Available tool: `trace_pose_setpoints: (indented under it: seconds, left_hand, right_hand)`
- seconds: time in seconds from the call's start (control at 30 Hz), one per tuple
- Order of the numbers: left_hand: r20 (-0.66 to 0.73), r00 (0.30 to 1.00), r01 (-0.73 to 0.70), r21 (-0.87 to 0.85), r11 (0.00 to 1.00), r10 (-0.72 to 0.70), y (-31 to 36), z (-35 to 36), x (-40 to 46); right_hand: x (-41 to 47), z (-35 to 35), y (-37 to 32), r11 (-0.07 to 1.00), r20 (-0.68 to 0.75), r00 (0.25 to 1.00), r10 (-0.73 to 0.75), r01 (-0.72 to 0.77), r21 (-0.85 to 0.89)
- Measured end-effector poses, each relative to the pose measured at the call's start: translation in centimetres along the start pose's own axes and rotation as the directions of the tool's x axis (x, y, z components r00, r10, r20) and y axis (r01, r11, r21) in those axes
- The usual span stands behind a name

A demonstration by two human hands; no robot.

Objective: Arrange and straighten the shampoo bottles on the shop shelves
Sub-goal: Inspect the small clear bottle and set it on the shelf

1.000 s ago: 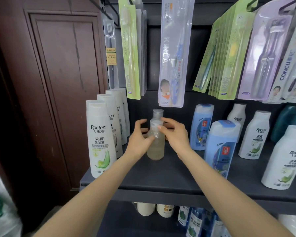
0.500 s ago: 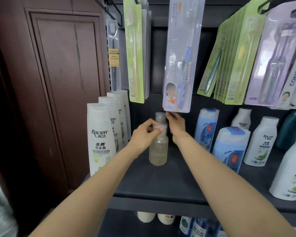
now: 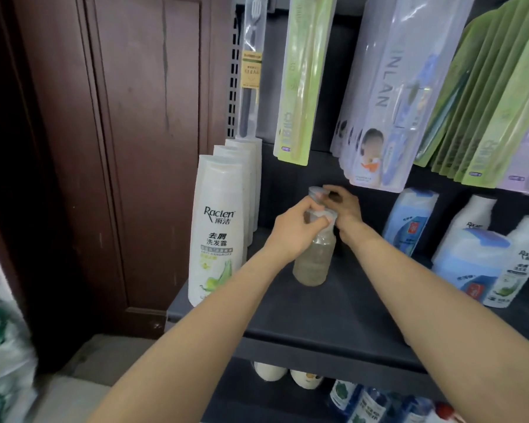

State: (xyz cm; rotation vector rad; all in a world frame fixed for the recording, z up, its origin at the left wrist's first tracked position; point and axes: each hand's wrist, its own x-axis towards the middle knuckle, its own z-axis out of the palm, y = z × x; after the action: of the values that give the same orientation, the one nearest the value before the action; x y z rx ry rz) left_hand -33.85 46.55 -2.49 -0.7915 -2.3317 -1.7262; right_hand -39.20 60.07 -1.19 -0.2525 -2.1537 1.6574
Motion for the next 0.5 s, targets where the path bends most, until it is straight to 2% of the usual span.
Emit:
trace_pose_setpoints:
  seconds: [0.17,0.23,0.33,0.5]
  left_hand:
    - [-0.007,1.0,-0.004,-0.007,1.0,0.004,-0.2,0.1,0.1]
    - [-0.008,1.0,-0.003,0.01,1.0,0.003,-0.2,0.1,0.1]
    - [-0.017,1.0,0.002,0.034,0.999,-0.001,-0.2,0.2,0.2]
    - [-0.014,1.0,0.011,0.057,0.998,-0.01,0.0,0.3,0.1]
  right_hand:
    - [-0.3,0.0,0.1,0.998,0.028,0.999,-0.041,0.042,-0.054]
    - [-0.5,-0.1,0.2,0.997,-0.001,0.999,-0.051,0.051,-0.056]
    - [-0.9,-0.5,0.4,0.987,-0.086,0.99,-0.108,0.097,-0.127]
    - [-2.5,-1.3,1.5,0.981,-0.298,0.937,-0.181,0.149,-0.126]
